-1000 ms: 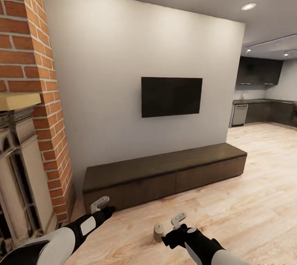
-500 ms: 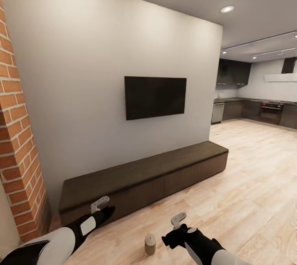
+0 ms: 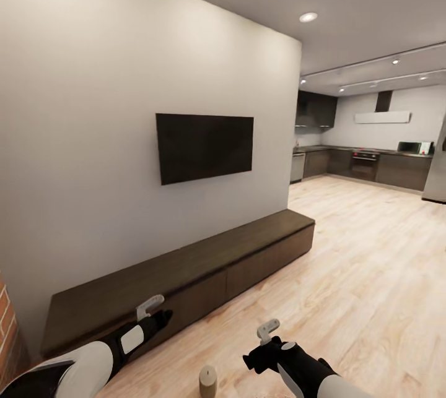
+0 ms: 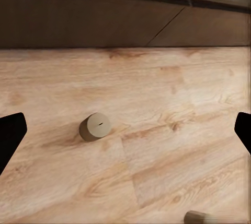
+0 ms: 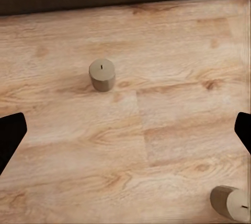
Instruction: Place each of the two pumpkins and all three candles from the living room inside a cabinet in the living room (use any cabinet), then make sure every cabinet is closed, and position the cauldron so it is next to a table in the living room.
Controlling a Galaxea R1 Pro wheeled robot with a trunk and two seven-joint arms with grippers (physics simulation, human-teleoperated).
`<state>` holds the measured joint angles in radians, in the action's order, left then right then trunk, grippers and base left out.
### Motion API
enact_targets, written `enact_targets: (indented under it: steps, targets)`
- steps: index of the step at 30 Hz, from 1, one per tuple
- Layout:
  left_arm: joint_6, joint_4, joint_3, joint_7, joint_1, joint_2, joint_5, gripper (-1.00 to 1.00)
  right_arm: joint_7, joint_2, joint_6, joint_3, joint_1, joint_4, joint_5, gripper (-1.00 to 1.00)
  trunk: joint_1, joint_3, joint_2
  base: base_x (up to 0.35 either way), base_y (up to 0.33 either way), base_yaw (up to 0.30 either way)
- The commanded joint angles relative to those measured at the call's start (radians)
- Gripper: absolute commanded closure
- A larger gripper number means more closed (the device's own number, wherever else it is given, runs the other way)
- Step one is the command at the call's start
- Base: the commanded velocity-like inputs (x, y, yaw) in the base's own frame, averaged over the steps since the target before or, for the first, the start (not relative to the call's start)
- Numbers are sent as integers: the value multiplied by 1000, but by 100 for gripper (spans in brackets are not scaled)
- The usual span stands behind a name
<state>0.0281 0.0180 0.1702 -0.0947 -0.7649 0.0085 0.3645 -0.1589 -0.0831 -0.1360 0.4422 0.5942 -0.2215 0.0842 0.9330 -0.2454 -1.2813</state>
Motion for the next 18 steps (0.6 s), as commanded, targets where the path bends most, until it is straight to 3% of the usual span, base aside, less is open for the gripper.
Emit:
enact_targets:
  steps: [1, 7, 13, 18]
  targets:
    - [3, 2, 8, -5, -1, 1, 4, -100, -1, 0, -5, 6, 1, -1, 8, -100, 0, -1, -1, 13, 6, -296]
    - [4, 1, 8, -5, -1, 2, 4, -100, -5, 0, -5, 6, 1, -1, 9, -100, 0, -1, -1, -48, 117, -214]
    - [4, 0, 9, -5, -1, 2, 5, -100, -6, -1, -2, 7, 1, -1, 8, -100, 0, -1, -1, -56, 266, -33]
    - [4, 0, 9, -5, -1, 2, 5, -100, -5, -1, -2, 7, 1, -1, 8, -100, 0, -1, -1, 169, 263, -2]
